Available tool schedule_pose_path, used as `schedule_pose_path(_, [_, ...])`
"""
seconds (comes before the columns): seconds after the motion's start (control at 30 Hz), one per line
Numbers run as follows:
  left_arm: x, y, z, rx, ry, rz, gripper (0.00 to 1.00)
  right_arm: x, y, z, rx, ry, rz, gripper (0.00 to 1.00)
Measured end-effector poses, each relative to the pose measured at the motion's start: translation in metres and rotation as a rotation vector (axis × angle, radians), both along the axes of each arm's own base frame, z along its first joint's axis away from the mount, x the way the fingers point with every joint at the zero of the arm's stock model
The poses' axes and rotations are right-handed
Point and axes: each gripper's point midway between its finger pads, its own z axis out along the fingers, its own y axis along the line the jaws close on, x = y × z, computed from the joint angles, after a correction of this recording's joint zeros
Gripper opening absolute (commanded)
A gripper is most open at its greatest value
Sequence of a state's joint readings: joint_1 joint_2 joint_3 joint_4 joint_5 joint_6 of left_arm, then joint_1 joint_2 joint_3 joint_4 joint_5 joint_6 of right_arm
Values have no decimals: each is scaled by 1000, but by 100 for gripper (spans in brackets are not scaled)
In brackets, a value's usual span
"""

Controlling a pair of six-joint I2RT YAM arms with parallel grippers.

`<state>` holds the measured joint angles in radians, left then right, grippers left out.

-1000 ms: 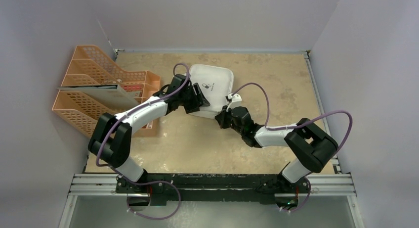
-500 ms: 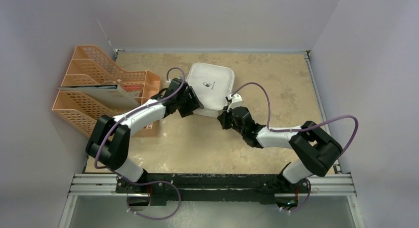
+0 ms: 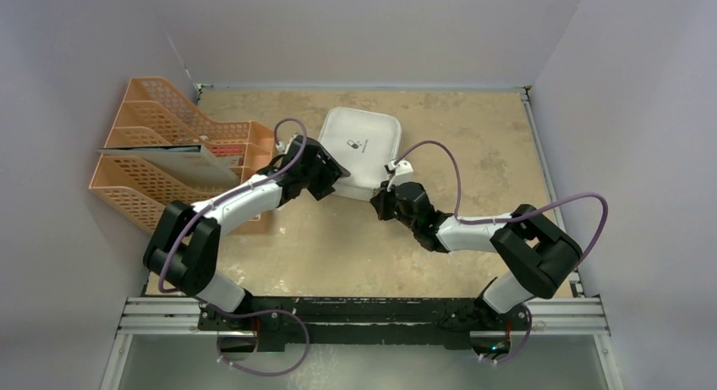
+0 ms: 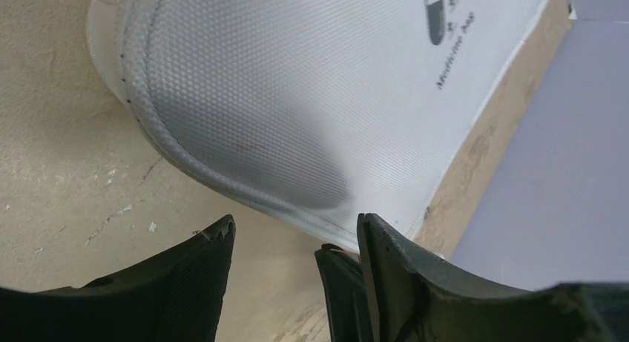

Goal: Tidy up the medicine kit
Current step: Zip the medicine box at the center of the board.

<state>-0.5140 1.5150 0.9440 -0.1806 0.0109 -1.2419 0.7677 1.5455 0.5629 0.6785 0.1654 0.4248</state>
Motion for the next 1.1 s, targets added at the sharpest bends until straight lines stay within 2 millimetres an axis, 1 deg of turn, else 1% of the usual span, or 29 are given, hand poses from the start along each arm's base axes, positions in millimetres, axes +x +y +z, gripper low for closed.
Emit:
schedule_pose_path(0.17, [3, -2, -22, -5, 60, 34, 56, 1, 2, -1, 0, 2, 1, 0])
schedule_pose_path(0.27, [4, -2, -24, -9, 68, 47, 56, 2, 3, -3, -1, 3, 1, 0])
schedule_pose_path(0.37, [7, -2, -24, -15, 64, 69, 48, 4, 3, -5, -2, 1, -1, 0])
schedule_pose_path(0.47, [11, -4, -25, -17, 63, 72, 34, 4, 3, -5, -5, 0, -6, 0])
schedule_pose_path(0.6, [15, -7, -24, -18, 64, 70, 11, 7, -5, -4, -22, -2, -36, 0])
schedule_pose_path(0.7, [17, -7, -22, -27, 60, 80, 0, 12, -16, -1, -21, 9, -57, 0])
schedule_pose_path(0.77, [19, -8, -20, -35, 57, 87, 0, 15, -27, 2, -12, 19, -72, 0])
schedule_pose_path(0.87, [20, -7, -20, -32, 58, 89, 0, 27, -52, 5, -6, 23, -132, 0])
schedule_pose_path(0.9, [20, -7, -20, -33, 58, 87, 0, 29, -57, 6, -4, 24, -143, 0])
schedule_pose_path(0.93, [20, -8, -20, -34, 59, 84, 0, 31, -61, 6, -5, 27, -148, 0])
schedule_pose_path(1.1, [20, -9, -20, -27, 58, 75, 0, 34, -67, 4, -2, 45, -136, 0])
